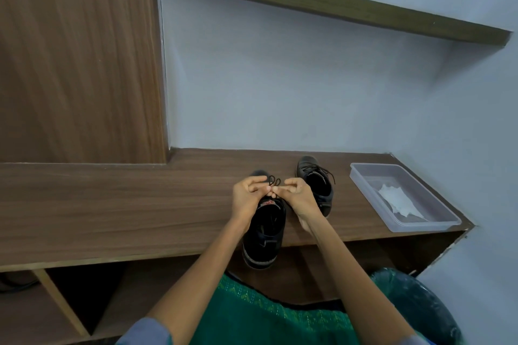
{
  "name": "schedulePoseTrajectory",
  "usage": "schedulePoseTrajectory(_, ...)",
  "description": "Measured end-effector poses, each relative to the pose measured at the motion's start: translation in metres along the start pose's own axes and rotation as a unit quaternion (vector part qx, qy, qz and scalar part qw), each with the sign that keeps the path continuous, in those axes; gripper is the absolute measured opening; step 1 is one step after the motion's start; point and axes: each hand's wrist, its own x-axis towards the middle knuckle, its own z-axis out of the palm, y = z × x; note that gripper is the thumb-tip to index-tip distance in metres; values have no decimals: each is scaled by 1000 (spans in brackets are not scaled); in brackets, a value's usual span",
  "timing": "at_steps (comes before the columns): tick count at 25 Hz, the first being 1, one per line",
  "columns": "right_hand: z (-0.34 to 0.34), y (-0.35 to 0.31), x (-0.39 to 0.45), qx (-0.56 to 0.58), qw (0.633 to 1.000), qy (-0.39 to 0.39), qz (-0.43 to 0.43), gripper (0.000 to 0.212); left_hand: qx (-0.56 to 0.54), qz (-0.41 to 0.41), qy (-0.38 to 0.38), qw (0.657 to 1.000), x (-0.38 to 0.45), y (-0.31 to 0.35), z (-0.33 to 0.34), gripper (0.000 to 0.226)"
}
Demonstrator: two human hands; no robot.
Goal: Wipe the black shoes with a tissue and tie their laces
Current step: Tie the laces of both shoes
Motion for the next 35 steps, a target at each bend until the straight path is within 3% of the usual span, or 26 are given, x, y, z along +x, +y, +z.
schedulePoseTrajectory(7, 2, -2, 13, 38, 997, -8, 68, 21, 37, 24, -18, 999, -1, -4, 2, 15)
schedulePoseTrajectory(10, 6, -2, 15, -11, 997, -16, 69, 23, 59, 34, -5, 998, 1, -7, 3, 14)
schedulePoseTrajectory(16, -10, 1, 6, 44, 988, -136, 59, 30, 83, 53, 8, 995, 2, -7, 4, 20)
schedulePoseTrajectory(23, 1, 3, 0, -37, 999, -25, 6, 23, 168, 123, -6, 978, 0, -7, 3, 9)
schedulePoseTrajectory(31, -8, -8, 7, -92, 993, -77, 2, 21, 202, 95, -90, 971, 11, -7, -10, 12)
schedulePoseTrajectory(35, -19, -10, 7, -110, 983, -148, 2, 18, 151, 13, -133, 980, 19, -4, -12, 21)
